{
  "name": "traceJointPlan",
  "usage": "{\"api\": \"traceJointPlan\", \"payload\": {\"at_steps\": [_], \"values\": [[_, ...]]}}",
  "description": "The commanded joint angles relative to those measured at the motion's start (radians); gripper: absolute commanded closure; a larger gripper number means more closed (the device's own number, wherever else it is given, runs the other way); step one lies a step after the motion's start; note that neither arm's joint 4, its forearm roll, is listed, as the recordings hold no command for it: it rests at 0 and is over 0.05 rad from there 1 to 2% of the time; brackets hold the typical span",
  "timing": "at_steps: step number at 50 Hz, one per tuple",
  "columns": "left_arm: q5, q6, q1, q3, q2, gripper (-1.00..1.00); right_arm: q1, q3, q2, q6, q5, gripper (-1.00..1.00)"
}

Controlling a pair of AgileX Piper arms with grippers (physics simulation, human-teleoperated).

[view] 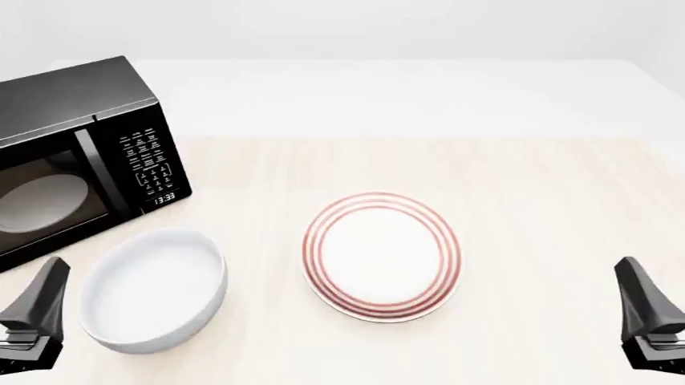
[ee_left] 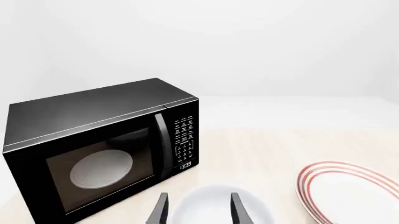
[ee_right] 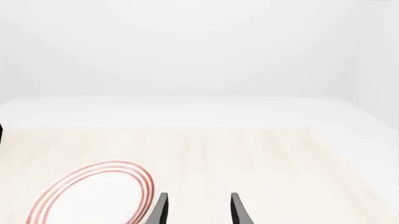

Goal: Put the white bowl to the right of the plate.

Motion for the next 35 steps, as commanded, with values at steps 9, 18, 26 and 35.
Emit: {"api": "traceJointPlan", "payload": {"at_steps": [9,18,26,35], "values": [[0.0,0.0,0.0,0.0,0.0,-1.0,0.009,-0.002,0.024,-0.001,-0.013,-1.0],[0.0,0.0,0.0,0.0,0.0,-1.0,0.052,-0.003,0.145,-0.009,-0.12,-1.0],[0.0,0.0,0.0,0.0,0.0,-1.0,0.082,-0.075,0.328,-0.021,-0.225,-1.0],[0.0,0.0,0.0,0.0,0.0,-1.0,0.153,-0.167,0.544,-0.059,-0.311,-1.0]]}}
